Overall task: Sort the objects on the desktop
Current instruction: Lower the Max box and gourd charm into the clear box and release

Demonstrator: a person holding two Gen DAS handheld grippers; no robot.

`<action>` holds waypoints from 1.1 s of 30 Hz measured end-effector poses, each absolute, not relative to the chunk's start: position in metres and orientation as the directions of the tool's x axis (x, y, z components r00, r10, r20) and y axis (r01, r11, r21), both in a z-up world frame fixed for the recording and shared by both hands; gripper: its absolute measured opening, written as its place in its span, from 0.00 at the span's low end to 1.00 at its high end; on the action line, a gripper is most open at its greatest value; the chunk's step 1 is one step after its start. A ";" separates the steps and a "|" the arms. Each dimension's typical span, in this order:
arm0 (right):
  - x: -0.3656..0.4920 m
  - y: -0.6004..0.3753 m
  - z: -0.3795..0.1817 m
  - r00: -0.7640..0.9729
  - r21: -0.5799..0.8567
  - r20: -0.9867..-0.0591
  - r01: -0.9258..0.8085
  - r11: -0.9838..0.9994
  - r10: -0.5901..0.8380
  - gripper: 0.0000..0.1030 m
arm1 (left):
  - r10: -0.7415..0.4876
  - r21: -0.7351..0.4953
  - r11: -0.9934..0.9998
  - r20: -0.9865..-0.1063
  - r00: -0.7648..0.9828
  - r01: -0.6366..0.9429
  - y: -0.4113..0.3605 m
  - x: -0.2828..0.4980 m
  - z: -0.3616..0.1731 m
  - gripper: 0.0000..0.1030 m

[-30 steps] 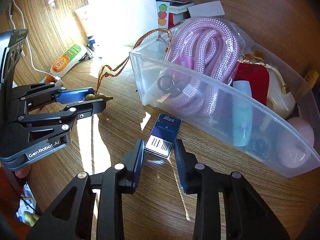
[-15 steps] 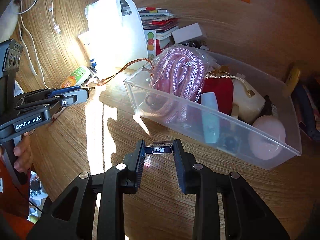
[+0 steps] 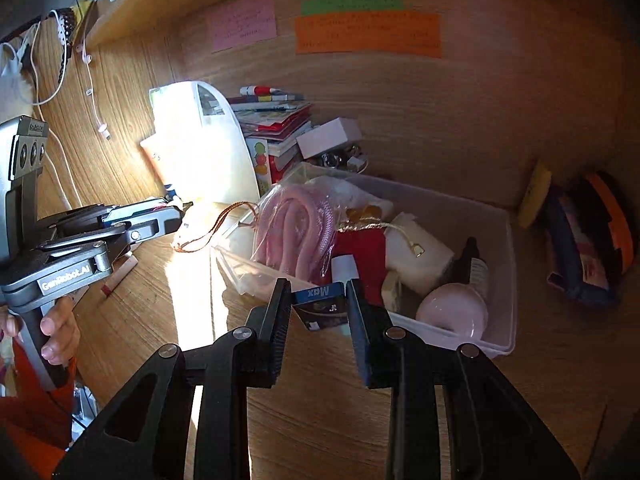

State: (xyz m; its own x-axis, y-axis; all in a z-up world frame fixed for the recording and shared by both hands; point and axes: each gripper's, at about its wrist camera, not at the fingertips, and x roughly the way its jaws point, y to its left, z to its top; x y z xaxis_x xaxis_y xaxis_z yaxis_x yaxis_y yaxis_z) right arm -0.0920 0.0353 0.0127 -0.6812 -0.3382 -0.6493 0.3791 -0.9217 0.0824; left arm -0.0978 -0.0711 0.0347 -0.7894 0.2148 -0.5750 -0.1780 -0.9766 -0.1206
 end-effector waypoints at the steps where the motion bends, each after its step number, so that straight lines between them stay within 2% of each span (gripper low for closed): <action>1: -0.095 0.039 0.016 -0.688 0.083 -0.643 0.376 -0.923 -0.338 0.25 | 0.222 -0.122 -0.975 -0.570 -0.791 -0.186 -0.068 -0.101 0.037 0.27; 6: -0.104 0.051 0.028 -0.716 0.076 -0.615 0.364 -0.928 -0.331 0.25 | 0.252 -0.114 -0.967 -0.575 -0.779 -0.229 -0.048 -0.121 0.036 0.27; 10: -0.116 0.056 0.026 -0.721 0.074 -0.613 0.353 -0.933 -0.322 0.25 | 0.268 -0.117 -0.961 -0.610 -0.746 -0.249 -0.034 -0.139 0.022 0.27; 20: -0.149 0.059 -0.015 -0.651 0.084 -0.696 0.347 -0.934 -0.304 0.25 | 0.241 -0.080 -0.961 -0.706 -0.666 -0.263 -0.008 -0.167 -0.016 0.27; 23: -0.157 0.056 -0.028 -0.622 0.094 -0.718 0.358 -0.929 -0.312 0.25 | 0.226 -0.062 -0.964 -0.700 -0.678 -0.257 -0.008 -0.166 -0.018 0.30; 27: -0.160 0.058 -0.034 -0.613 0.103 -0.721 0.364 -0.925 -0.322 0.28 | 0.190 -0.031 -0.972 -0.691 -0.698 -0.234 -0.007 -0.165 -0.020 0.44; 33: -0.161 0.062 -0.033 -0.621 0.105 -0.717 0.352 -0.930 -0.316 0.42 | 0.181 -0.032 -0.975 -0.689 -0.701 -0.220 -0.012 -0.164 -0.018 0.50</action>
State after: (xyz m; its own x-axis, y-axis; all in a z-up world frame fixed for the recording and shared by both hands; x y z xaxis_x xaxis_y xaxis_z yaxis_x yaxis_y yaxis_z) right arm -0.1605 0.0624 -0.0332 -0.6210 -0.3160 -0.7173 0.3519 -0.9301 0.1051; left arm -0.1644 -0.0125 -0.0180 -0.7015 0.1814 -0.6892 -0.2203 -0.9749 -0.0324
